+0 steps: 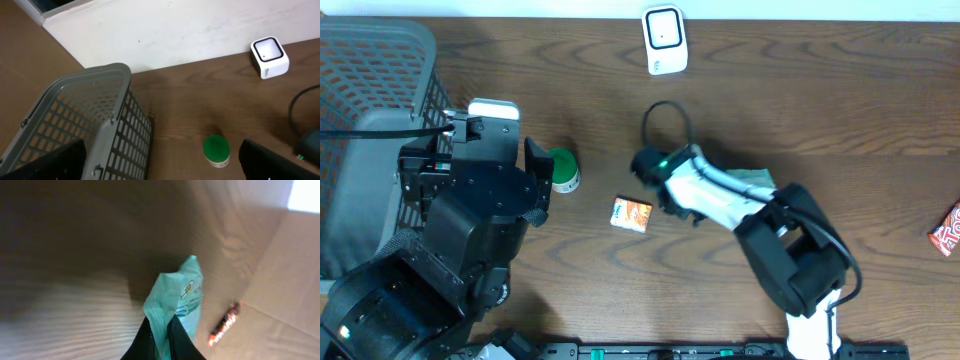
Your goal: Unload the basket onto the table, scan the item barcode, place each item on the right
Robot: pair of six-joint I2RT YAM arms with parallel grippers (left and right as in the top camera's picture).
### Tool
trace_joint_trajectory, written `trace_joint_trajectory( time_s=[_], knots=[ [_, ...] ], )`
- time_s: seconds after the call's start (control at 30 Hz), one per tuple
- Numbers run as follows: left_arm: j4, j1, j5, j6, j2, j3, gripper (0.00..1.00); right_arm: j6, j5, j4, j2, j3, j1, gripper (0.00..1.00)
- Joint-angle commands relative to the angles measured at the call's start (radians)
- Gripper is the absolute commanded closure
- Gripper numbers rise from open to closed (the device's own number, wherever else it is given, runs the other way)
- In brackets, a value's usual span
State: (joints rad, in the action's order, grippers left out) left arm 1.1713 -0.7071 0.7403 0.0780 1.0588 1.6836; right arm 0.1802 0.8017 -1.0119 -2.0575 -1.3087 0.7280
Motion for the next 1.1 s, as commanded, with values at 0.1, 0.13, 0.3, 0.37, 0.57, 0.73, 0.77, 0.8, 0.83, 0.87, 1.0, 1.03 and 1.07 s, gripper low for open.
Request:
trace_joint_trajectory(
  time_s=[0.1, 0.13, 0.3, 0.37, 0.57, 0.73, 0.77, 0.8, 0.83, 0.87, 1.0, 1.03, 1.07],
  knots=[
    [0.003, 0.003, 0.02, -0.005, 0.001, 0.006, 0.02, 0.043, -0.134, 0.033, -0.003, -0.012, 0.083, 0.99],
    [0.003, 0.003, 0.02, -0.005, 0.001, 0.006, 0.02, 0.043, -0.148, 0.037, -0.003, -0.012, 0.09, 0.99],
    [0.003, 0.003, 0.02, -0.005, 0.001, 0.006, 0.02, 0.043, -0.248, 0.056, -0.003, -0.011, 0.098, 0.78],
    [0.003, 0.003, 0.02, -0.005, 0.001, 0.006, 0.02, 0.044, -0.33, 0.06, -0.003, -0.012, 0.098, 0.66],
    [0.003, 0.003, 0.02, -0.005, 0.001, 0.006, 0.02, 0.044, -0.509, 0.075, 0.014, -0.026, 0.098, 0.59],
    [0.003, 0.003, 0.02, -0.005, 0.001, 0.006, 0.02, 0.044, -0.583, 0.041, 0.075, -0.068, 0.093, 0.37],
    [0.003, 0.003, 0.02, -0.005, 0.001, 0.006, 0.02, 0.043, -0.582, 0.031, 0.093, -0.078, 0.088, 0.34],
    [0.003, 0.003, 0.02, -0.005, 0.001, 0.006, 0.02, 0.043, -0.58, 0.026, 0.107, -0.085, 0.082, 0.31],
    [0.003, 0.003, 0.02, -0.005, 0.001, 0.006, 0.02, 0.043, -0.574, 0.019, 0.126, -0.091, 0.071, 0.32],
    [0.003, 0.003, 0.02, -0.005, 0.001, 0.006, 0.02, 0.043, -0.565, 0.015, 0.142, -0.093, 0.061, 0.37],
    [0.003, 0.003, 0.02, -0.005, 0.001, 0.006, 0.02, 0.052, -0.544, -0.009, 0.197, -0.095, -0.017, 0.89],
    [0.003, 0.003, 0.02, -0.005, 0.001, 0.006, 0.02, 0.061, -0.544, -0.015, 0.203, -0.095, -0.04, 0.96],
    [0.003, 0.003, 0.02, -0.005, 0.001, 0.006, 0.02, 0.073, -0.544, -0.024, 0.206, -0.095, -0.071, 0.98]
  ],
)
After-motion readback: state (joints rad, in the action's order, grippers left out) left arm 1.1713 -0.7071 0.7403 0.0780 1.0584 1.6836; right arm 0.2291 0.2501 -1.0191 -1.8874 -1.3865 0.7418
